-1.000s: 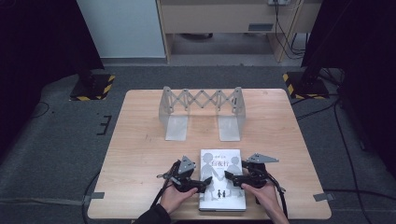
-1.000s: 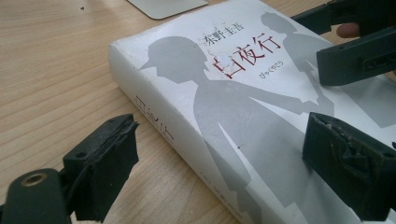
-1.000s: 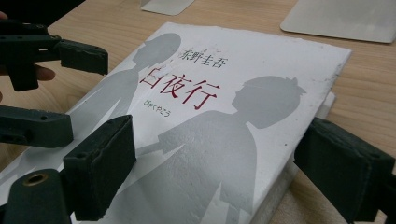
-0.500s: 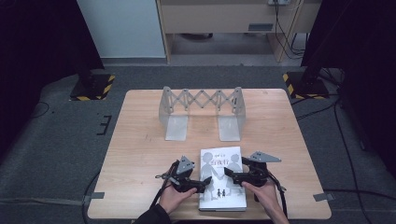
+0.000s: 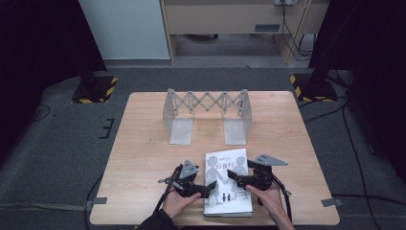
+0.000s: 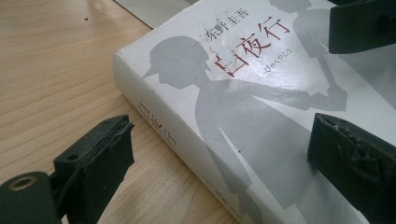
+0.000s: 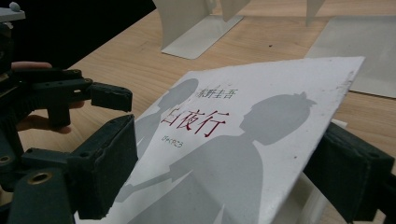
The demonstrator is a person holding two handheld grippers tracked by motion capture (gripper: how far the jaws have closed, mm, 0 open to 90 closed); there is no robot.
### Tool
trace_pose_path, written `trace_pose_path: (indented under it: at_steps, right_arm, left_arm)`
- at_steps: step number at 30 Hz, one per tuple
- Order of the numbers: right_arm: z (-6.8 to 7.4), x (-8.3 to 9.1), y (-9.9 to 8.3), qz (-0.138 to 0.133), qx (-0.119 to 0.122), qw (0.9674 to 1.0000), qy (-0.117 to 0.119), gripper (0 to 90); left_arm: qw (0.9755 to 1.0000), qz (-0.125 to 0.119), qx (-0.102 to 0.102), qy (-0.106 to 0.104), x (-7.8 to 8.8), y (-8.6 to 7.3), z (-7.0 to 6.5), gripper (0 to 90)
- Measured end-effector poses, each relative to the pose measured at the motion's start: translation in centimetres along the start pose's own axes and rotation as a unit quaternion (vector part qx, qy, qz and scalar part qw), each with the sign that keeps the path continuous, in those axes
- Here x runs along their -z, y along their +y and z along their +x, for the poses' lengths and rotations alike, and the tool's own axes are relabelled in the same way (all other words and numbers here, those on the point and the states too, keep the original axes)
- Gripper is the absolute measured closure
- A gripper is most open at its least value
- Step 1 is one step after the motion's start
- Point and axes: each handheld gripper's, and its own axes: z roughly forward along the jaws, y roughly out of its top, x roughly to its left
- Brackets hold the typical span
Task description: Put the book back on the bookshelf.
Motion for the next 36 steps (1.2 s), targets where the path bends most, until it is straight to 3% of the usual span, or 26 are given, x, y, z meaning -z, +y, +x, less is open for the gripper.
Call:
trace_pose_path:
  at_steps: [9, 15, 27, 30, 36]
  right_arm:
    - [0.29, 0.01, -0.03, -0.002, 0.003, 1.0, 0.001, 15.1]
    - [-0.08, 0.36, 0.57, -0.016, 0.003, 0.9998, -0.008, 15.4]
    - [-0.38, 0.82, 0.57, -0.009, 0.009, 0.9997, -0.021, 15.3]
    - [-0.33, 0.57, 0.32, 0.004, 0.01, 0.9998, -0.015, 15.6]
    - [0.26, 0.06, 0.29, 0.001, 0.009, 0.9999, -0.006, 15.9]
  left_arm:
    - [1.0, -0.003, -0.008, 0.001, 0.12, 0.0, -0.01, 5.9]
    - [1.0, -0.003, -0.003, -0.001, 0.16, 0.01, 0.02, 7.0]
    - [0.9999, -0.005, 0.002, -0.01, 0.23, -0.11, -0.03, 12.0]
    - [1.0, -0.004, -0.001, -0.009, 0.24, -0.15, -0.08, 12.7]
    - [0.9999, -0.006, -0.002, -0.008, 0.33, -0.13, -0.07, 12.7]
